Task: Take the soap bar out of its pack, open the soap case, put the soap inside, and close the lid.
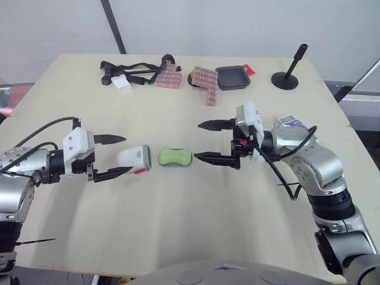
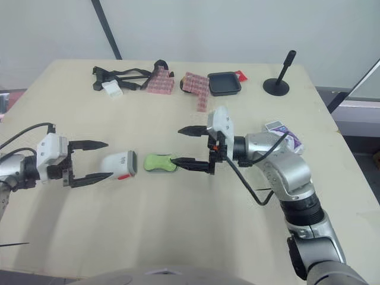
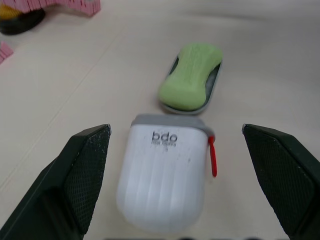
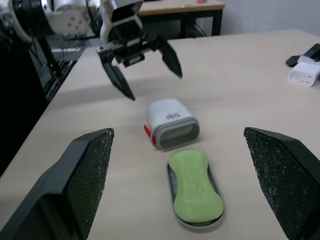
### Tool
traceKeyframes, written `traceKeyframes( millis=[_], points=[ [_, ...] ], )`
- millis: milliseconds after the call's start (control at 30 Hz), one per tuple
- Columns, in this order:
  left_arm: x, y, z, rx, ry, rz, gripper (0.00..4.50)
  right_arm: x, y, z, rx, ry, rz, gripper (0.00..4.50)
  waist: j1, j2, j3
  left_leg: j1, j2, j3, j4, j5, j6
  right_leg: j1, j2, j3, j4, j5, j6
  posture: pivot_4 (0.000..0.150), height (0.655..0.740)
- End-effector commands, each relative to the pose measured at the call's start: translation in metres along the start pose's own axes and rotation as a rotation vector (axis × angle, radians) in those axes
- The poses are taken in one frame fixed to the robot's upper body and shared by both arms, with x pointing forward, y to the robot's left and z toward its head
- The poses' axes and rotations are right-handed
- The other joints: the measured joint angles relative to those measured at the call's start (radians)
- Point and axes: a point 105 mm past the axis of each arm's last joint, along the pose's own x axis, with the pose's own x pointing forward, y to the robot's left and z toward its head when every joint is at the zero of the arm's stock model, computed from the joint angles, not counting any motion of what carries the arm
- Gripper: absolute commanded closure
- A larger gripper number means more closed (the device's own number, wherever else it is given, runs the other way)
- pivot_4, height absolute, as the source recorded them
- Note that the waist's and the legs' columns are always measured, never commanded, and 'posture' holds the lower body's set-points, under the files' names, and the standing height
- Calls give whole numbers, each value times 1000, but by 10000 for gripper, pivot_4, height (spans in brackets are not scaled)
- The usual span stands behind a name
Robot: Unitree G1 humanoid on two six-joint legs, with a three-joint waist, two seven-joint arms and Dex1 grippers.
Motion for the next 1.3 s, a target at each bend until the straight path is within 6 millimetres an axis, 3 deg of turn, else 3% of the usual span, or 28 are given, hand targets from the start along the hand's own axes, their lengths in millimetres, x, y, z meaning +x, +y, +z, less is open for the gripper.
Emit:
traceKeyframes(
  millis=[33, 200, 467, 900, 1100, 1300],
  points=[
    [-9, 8, -5, 44, 73, -5, 0, 7, 0, -2, -71, 21, -1, 312, 0, 0, 0, 0, 0, 0, 0, 0, 0, 0, 0, 0, 0, 0, 0, 1500, 7400],
    [-13, 16, -18, 54, 121, -6, 0, 18, -3, -8, -72, 29, 25, 312, 0, 0, 0, 0, 0, 0, 0, 0, 0, 0, 0, 0, 0, 0, 0, 1500, 7400],
    [4, 21, -27, 73, 130, -43, 0, 30, -19, -34, -110, 137, -9, 312, 3, 0, 0, -1, 0, 0, 0, 0, 1, 0, -1, -1, 4, 0, 0, 1500, 7400],
    [27, 15, -45, 68, 167, -131, 0, 26, -20, -42, -123, 179, -35, 312, 10, 0, 0, 1, -1, -1, 0, 1, 1, 2, -2, -1, 3, 0, 0, 1500, 7400],
    [30, 14, -42, 69, 146, -141, 0, 25, -18, -44, -127, 190, -43, 312, 15, 0, 0, 4, -1, -1, 0, 1, 1, 4, -3, -2, 2, 0, 0, 1500, 7400],
    [21, 29, -26, 85, 129, -96, 0, 27, -19, -43, -124, 182, -44, 312, 12, 0, 0, 2, -1, -1, 0, 1, 1, 4, -2, -2, 4, 0, 0, 1500, 7400]
  ],
)
